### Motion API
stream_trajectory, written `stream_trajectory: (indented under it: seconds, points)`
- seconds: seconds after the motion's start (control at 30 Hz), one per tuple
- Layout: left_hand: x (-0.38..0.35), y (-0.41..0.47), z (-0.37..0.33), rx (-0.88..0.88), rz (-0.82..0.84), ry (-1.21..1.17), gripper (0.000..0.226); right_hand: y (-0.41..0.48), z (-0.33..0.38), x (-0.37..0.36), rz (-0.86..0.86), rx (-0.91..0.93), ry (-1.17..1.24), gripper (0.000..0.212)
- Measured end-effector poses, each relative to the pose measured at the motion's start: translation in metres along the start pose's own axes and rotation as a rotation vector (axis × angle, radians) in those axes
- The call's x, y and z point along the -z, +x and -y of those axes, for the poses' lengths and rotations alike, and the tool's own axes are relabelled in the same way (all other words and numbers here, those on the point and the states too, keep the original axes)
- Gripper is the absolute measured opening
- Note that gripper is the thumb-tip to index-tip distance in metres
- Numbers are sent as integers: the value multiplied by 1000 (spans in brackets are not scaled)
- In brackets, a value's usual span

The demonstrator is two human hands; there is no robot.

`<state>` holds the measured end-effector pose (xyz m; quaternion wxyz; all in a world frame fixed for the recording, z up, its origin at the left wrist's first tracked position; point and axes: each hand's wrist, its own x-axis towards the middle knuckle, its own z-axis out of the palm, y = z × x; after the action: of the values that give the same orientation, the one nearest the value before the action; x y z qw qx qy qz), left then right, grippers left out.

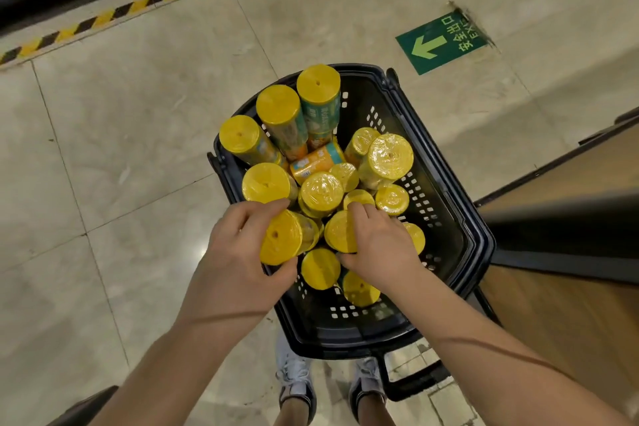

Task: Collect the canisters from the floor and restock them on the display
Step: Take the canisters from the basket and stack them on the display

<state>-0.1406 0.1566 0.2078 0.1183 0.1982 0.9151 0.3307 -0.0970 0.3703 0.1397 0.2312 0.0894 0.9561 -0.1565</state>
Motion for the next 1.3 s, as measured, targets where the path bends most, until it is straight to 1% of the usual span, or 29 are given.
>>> stream_trajectory:
  seconds: [0.07, 0.13, 0.23, 0.33, 0.43, 0.53, 0.67, 0.87, 1.0, 1.1, 1.2, 1.3]
  points:
    - [9, -2, -6, 8, -1, -13, 69, -1, -1, 2, -3, -4, 50, 71]
    - [21, -5, -14, 21, -4, -40, 71, -8, -2, 9, -14, -15, 110, 67]
    - [44, -7, -32, 37, -16, -68, 74, -29, -3, 35, -54, -29, 198, 66]
    - [74, -7, -61, 57, -28, -82, 75, -58, -2, 75, -158, -2, 300, 62]
    - [111, -6, -99, 30, -50, -88, 78, -87, 4, 133, -202, -26, 333, 71]
    - [154, -3, -143, -13, -66, -79, 80, -121, 13, 200, -272, -13, 372, 82]
    - [214, 2, -207, -91, -87, -97, 78, -174, 27, 289, -423, 22, 470, 80]
    - [292, 10, -303, -224, -106, -178, 76, -256, 37, 402, -650, 61, 538, 78]
    - [334, 11, -368, -290, -107, -295, 67, -308, 37, 463, -783, 53, 613, 74]
    - [355, 13, -412, -341, -62, -405, 61, -343, 34, 501, -894, 61, 672, 69]
    - [366, 11, -452, -396, -10, -503, 56, -378, 29, 532, -979, 58, 697, 63]
    - [371, 5, -488, -468, 34, -589, 58, -414, 25, 552, -1033, 29, 734, 56]
